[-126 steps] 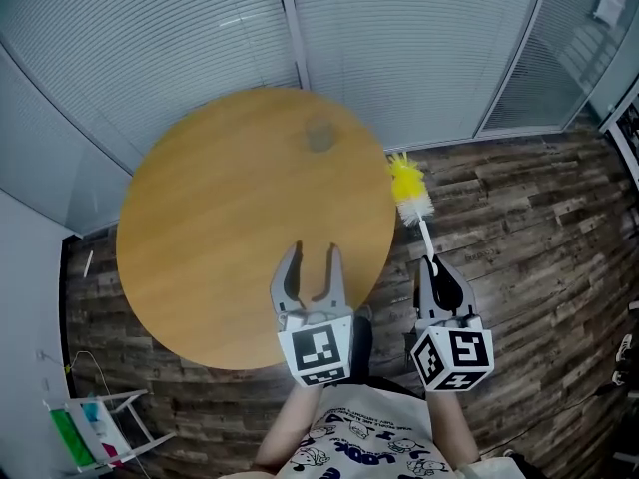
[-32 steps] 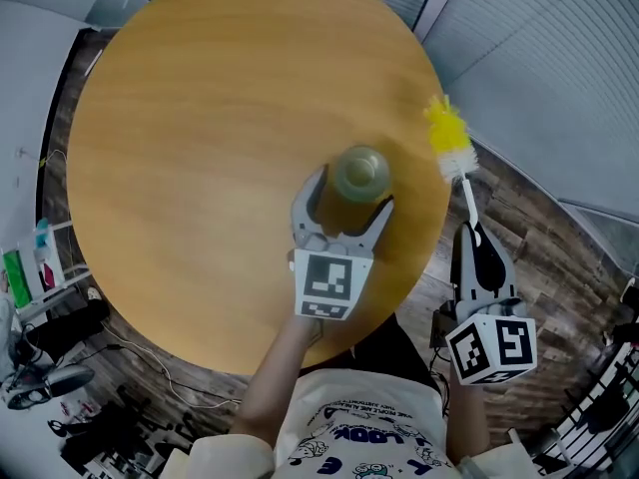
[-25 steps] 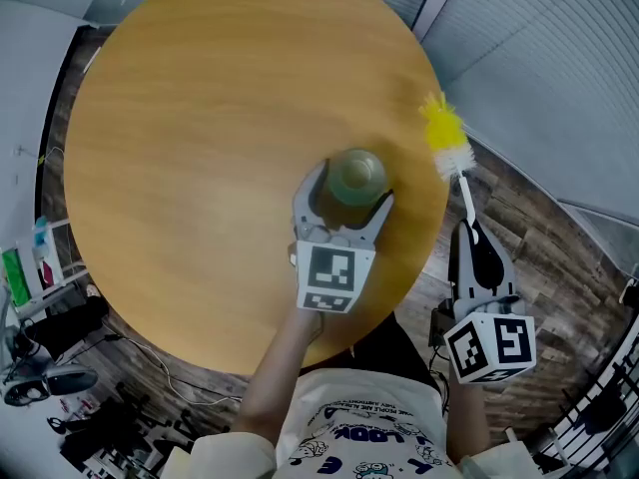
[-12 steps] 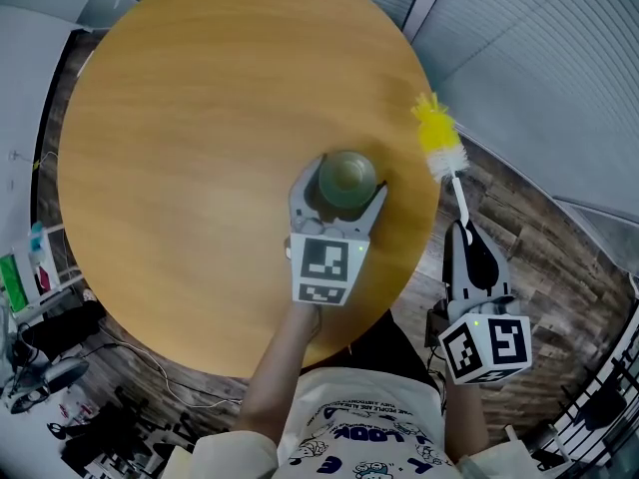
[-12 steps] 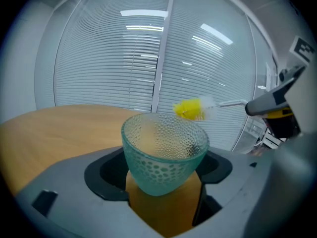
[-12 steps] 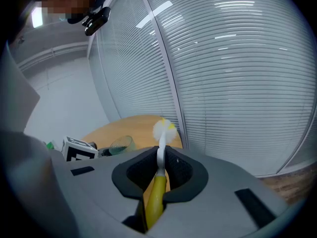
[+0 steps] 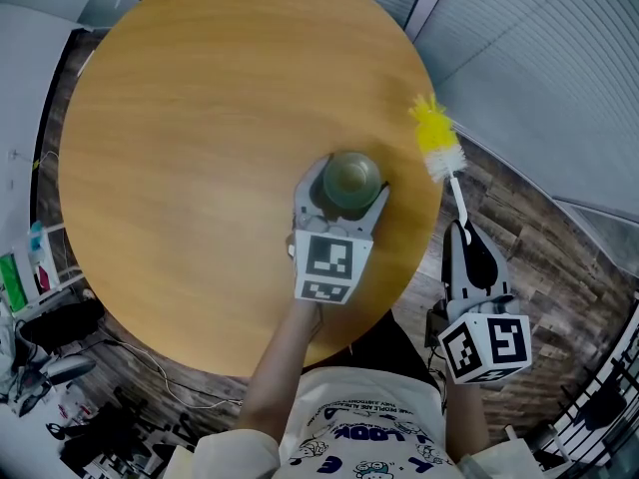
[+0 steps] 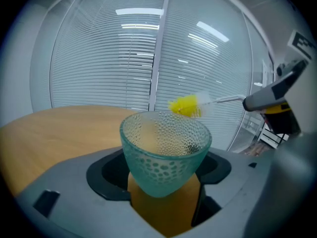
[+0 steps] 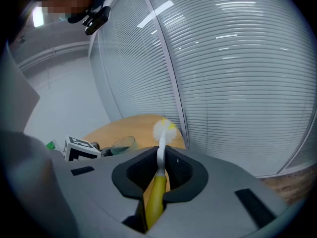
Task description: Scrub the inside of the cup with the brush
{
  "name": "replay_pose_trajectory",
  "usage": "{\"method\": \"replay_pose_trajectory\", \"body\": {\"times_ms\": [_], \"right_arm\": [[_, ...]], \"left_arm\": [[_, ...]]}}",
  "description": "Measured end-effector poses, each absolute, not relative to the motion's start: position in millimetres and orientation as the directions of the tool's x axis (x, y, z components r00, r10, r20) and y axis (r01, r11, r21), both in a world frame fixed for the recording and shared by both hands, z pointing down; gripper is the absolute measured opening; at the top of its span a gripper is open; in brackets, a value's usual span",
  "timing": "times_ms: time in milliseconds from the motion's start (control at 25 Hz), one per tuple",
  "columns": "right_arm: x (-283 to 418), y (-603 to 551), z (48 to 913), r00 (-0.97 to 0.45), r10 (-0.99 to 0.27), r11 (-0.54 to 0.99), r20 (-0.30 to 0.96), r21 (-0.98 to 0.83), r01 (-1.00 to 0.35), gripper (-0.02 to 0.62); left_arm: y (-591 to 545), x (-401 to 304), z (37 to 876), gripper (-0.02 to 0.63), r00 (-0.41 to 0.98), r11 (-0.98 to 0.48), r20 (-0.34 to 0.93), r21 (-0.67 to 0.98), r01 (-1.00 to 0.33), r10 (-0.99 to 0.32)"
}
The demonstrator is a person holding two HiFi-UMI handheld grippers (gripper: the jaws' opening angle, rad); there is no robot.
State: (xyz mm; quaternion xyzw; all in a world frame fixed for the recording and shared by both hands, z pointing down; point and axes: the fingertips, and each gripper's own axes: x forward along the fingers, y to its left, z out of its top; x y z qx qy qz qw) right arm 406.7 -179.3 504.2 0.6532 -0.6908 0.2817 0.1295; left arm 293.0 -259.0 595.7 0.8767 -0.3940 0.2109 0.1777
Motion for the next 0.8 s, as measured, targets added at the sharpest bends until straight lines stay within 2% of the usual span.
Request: {"method": "replay_pose_trajectory", "body": {"times_ms": [360, 800], "right_arm": [[385.4, -180.8, 494.5, -0.139, -0.839, 0.028, 0.526, -0.213, -0.977, 0.046], [316.5, -168.5, 463.7, -0.221, -0.847, 0.136, 0.483, -0.206, -0.969, 0.046]], "left_arm": [[-244.7, 270.4, 577.5, 0.382, 0.638, -0.627, 0.513, 0.226, -0.746, -0.574], [-215.8, 202.3, 538.5, 0.382, 0.613, -0.622, 0.526, 0.189, -0.76, -0.589]]}}
